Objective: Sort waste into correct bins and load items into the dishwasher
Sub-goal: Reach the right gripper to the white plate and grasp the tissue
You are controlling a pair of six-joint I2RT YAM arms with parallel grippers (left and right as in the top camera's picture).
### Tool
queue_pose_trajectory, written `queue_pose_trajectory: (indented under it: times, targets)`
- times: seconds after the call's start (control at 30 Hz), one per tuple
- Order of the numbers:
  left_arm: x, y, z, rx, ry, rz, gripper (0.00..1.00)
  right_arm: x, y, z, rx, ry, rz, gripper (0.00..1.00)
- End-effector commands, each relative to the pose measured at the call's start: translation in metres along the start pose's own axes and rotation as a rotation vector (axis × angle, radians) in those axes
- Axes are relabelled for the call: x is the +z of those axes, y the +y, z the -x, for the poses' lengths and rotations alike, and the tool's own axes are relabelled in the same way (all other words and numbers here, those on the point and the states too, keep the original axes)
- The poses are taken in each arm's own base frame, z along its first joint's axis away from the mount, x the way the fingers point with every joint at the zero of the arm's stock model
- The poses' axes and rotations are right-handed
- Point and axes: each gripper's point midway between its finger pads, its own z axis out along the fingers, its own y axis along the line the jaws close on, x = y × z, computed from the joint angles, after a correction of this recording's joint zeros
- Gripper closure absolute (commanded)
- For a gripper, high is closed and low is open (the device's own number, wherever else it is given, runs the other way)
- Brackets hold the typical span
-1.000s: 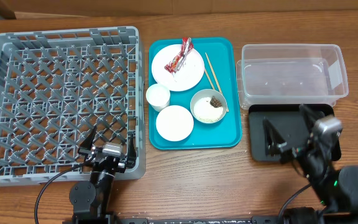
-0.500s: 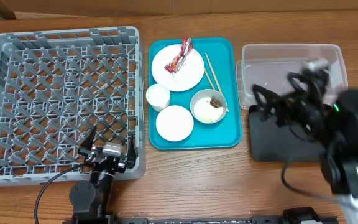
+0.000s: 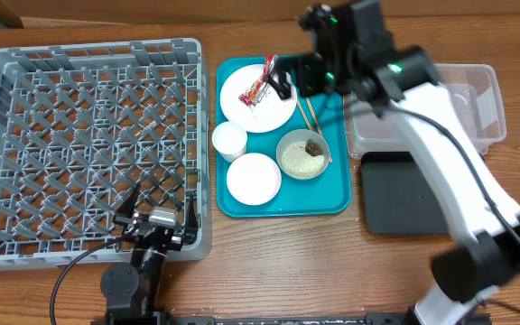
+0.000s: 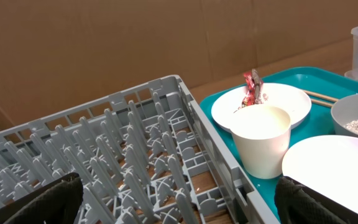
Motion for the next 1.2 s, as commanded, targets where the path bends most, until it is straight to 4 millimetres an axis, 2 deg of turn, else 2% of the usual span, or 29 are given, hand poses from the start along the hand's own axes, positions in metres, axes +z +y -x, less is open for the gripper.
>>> queue_pose_trajectory:
  times: [0.0, 0.13, 0.27, 0.4, 0.5, 0.7, 0.9, 1.0, 1.07, 1.1, 1.17]
  targets:
    - [0.000, 0.001, -0.001, 0.002, -0.003, 0.006, 0.00, 0.031, 0.011, 0.005, 0.012, 0.012, 0.119, 0.00]
    - [0.000, 0.001, -0.001, 0.002, -0.003, 0.006, 0.00, 0.074, -0.006, 0.008, 0.106, 0.000, 0.110, 0.00]
    - [0.000, 0.001, -0.001, 0.002, -0.003, 0.006, 0.00, 0.114, -0.053, 0.000, 0.390, -0.032, -0.096, 0.00]
    - [0.000, 0.001, -0.001, 0.002, -0.003, 0.006, 0.00, 0.148, -0.076, -0.016, 0.494, -0.093, -0.304, 0.05]
    - [0.000, 0.001, -0.001, 0.002, -0.003, 0.006, 0.00, 0.164, -0.082, -0.029, 0.494, -0.127, -0.422, 0.05]
    - [0.000, 0.001, -0.001, 0.002, -0.003, 0.006, 0.00, 0.201, -0.080, -0.058, 0.460, -0.086, -0.456, 0.05]
    - [0.000, 0.001, -0.001, 0.002, -0.003, 0.006, 0.00, 0.211, -0.088, -0.074, 0.459, -0.048, -0.481, 0.07]
    - [0.000, 0.001, -0.001, 0.003, -0.003, 0.006, 0.00, 0.210, -0.091, -0.076, 0.457, -0.042, -0.495, 0.15]
    - [0.000, 0.001, -0.001, 0.003, -0.003, 0.006, 0.00, 0.210, -0.091, -0.078, 0.454, -0.035, -0.498, 0.39]
    - [0.000, 0.001, -0.001, 0.003, -0.003, 0.006, 0.00, 0.210, -0.092, -0.079, 0.454, -0.032, -0.500, 0.48]
    - [0.000, 0.001, -0.001, 0.003, -0.003, 0.006, 0.00, 0.210, -0.092, -0.081, 0.453, -0.023, -0.506, 0.56]
